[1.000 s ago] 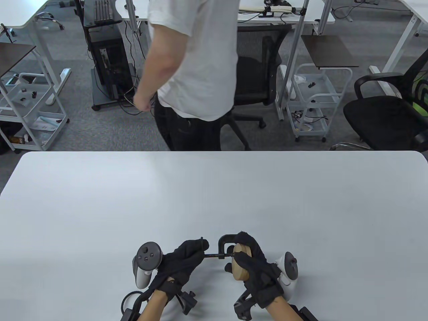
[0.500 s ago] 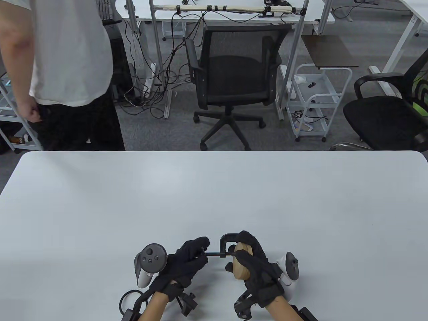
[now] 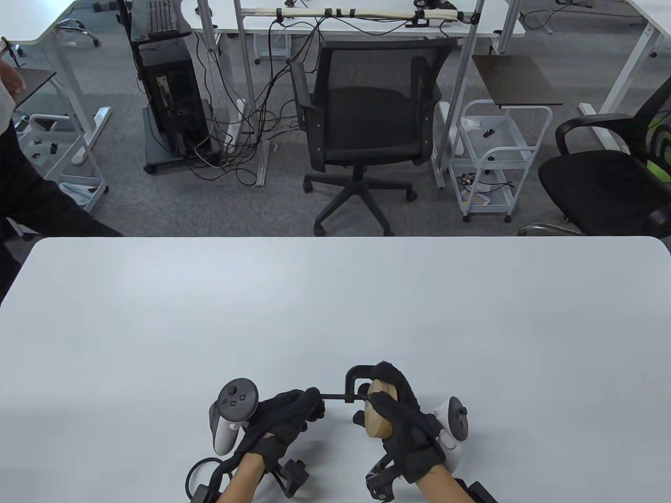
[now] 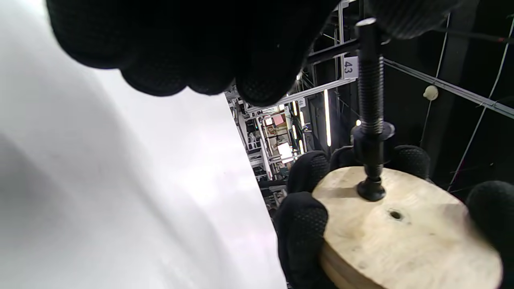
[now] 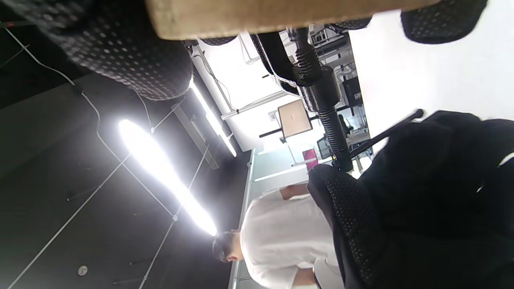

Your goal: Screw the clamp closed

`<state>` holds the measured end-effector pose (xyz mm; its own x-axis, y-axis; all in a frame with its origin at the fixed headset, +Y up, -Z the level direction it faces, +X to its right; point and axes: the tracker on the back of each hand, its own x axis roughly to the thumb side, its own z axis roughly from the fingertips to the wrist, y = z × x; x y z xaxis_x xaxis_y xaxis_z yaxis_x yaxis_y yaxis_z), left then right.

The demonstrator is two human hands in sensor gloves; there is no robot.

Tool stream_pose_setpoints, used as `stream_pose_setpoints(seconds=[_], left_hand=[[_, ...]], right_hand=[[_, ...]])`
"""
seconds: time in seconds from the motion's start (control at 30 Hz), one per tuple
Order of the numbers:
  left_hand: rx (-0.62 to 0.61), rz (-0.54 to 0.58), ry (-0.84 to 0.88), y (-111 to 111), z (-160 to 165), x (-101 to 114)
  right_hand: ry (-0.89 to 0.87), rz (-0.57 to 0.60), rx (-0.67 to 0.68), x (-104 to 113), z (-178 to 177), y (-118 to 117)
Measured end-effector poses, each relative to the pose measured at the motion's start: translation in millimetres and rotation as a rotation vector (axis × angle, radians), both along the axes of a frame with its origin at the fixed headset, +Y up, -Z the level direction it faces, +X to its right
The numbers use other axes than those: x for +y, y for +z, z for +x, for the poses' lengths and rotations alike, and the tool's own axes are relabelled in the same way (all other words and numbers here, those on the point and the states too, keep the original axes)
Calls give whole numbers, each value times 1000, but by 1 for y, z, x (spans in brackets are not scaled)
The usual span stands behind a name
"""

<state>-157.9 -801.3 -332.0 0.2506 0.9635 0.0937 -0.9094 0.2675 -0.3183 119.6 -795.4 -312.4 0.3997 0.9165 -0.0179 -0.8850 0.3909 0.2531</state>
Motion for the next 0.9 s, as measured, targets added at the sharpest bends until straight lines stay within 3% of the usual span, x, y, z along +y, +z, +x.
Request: stream_pose_setpoints(seconds=[0.2,0.5,0.9], left_hand=[[-61,10,104,0,4,2],[-37,247,14,4,5,20],[-56,195,-1,2,1,18]], right_hand=[[12,7,15,0,0,-1],[-17,-44,35,-2,-3,3],[0,-26,-1,3,1,0]])
